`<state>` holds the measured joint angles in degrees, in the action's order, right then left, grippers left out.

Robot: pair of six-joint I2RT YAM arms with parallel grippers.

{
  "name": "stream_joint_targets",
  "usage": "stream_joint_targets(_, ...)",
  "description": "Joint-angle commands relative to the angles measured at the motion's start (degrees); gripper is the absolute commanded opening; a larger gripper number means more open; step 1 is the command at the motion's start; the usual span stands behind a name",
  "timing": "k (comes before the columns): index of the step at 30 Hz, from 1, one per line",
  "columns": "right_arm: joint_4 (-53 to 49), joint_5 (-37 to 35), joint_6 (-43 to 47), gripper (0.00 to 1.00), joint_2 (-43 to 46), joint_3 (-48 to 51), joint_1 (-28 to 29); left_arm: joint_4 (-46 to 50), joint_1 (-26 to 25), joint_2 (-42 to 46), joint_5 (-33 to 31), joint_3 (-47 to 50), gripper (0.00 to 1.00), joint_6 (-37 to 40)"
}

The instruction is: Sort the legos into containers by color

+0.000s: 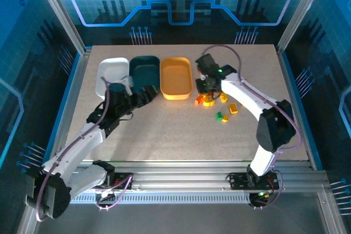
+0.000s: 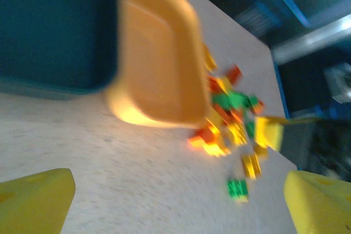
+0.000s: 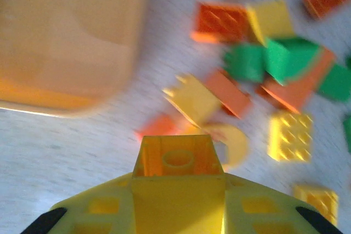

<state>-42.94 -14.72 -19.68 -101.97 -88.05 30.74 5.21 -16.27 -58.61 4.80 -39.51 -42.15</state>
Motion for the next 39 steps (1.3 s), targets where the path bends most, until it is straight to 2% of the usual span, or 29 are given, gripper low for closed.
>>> stream_joint_targets(1,-0.6,0.2,-0.6,0.28,-9.24,-8.26,4.28,4.47,4.86,1.11,1.67,4.6,0.99,-7.63)
stream_joint_targets(6,0.44,2.56,-0.85,0.29,-20.19,-21.04,5.17,7.08,6.25,3.14,4.61,7.89,0.99,-8.89)
stream_joint_targets(9,-3.81,3.56,-0.26,0.3,-25.95,-28.33,5.02,5.52,6.08,5.13,6.85,9.86,0.99,-9.09)
stream_joint_targets(12,-5.24,4.95,-0.27,0.33,-28.86,-31.25,5.15,5.95,6.08,5.0,7.59,10.5,0.99,-8.35)
stream_joint_targets(15,-6.89,4.58,-0.27,0.45,-30.26,-33.67,5.45,3.91,6.08,3.63,10.33,10.41,0.99,-8.55)
stream_joint_targets(19,-6.81,2.31,-0.35,0.56,-26.26,-33.13,5.47,0.9,5.52,2.11,13.25,9.47,0.99,-9.07)
stream_joint_targets(23,-3.93,-1.85,-1.2,0.58,-17.34,-24.94,5.09,0.47,2.57,1.07,13.21,7.41,0.99,-7.72)
stream_joint_targets(26,-0.1,-4.34,-3.08,0.56,-9.24,-12.15,3.37,-0.94,-2.97,-0.32,12.16,5.6,0.99,-5.91)
stream_joint_targets(31,3.43,-1.81,-1.64,0.56,-0.19,6.68,-2.4,-7.29,-13.22,-7.41,12.88,3.65,0.99,-3.46)
stream_joint_targets(35,3.9,-1.64,-2.15,0.63,3.32,15.5,-7.97,-14.16,-17.66,-14.43,15.38,2.34,0.99,-4.85)
stream_joint_targets(39,6.43,-0.49,-4.25,0.68,7.15,23.36,-13.91,-15.72,-22.61,-20.87,15.86,-1.97,0.99,-4.11)
